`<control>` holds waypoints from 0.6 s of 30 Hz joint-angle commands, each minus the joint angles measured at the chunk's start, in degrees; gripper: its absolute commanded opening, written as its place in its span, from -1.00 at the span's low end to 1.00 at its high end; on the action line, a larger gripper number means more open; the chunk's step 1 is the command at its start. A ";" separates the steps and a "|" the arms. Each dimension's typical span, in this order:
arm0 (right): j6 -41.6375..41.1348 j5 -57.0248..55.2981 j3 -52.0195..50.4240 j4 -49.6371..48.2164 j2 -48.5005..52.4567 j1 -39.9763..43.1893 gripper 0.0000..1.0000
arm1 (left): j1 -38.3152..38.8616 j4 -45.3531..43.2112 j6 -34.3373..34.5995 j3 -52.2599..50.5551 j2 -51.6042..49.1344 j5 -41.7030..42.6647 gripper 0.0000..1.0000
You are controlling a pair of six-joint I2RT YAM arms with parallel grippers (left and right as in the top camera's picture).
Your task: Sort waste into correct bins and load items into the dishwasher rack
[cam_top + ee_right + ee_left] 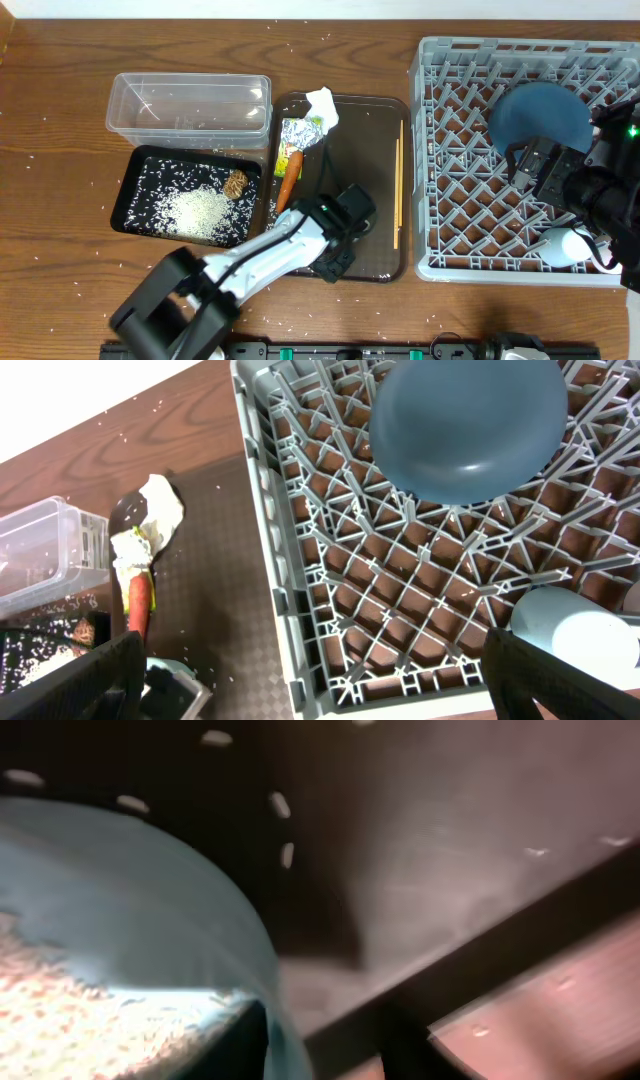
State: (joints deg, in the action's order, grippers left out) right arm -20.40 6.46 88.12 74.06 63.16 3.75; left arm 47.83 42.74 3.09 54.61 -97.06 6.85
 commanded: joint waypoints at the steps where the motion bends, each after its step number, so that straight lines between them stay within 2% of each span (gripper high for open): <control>1: -0.37 0.24 0.66 0.07 0.17 0.83 0.98 | -0.02 -0.35 -0.24 -0.46 -1.66 -3.76 -0.77; 2: -0.37 0.24 0.66 0.07 0.17 0.83 0.98 | -0.02 -0.39 -0.22 -0.44 -1.66 -4.09 -0.88; 7: -0.37 0.24 0.66 0.09 0.17 0.83 0.98 | -0.46 3.78 1.88 3.15 1.62 -3.93 -0.87; 12: -0.37 0.24 0.66 0.09 0.17 0.83 0.98 | -3.39 7.30 4.72 8.00 11.61 -3.34 -0.88; 15: -0.37 0.26 0.66 0.09 0.17 0.83 0.99 | -7.50 7.19 4.87 9.35 19.23 -1.05 -0.87; 18: -0.37 0.26 0.66 0.09 0.17 0.83 0.98 | -15.26 8.00 7.02 9.38 26.14 1.73 -0.88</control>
State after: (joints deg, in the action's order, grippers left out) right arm -20.40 6.46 88.12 74.08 63.16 3.75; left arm 38.41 49.56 7.40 63.33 -76.03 5.89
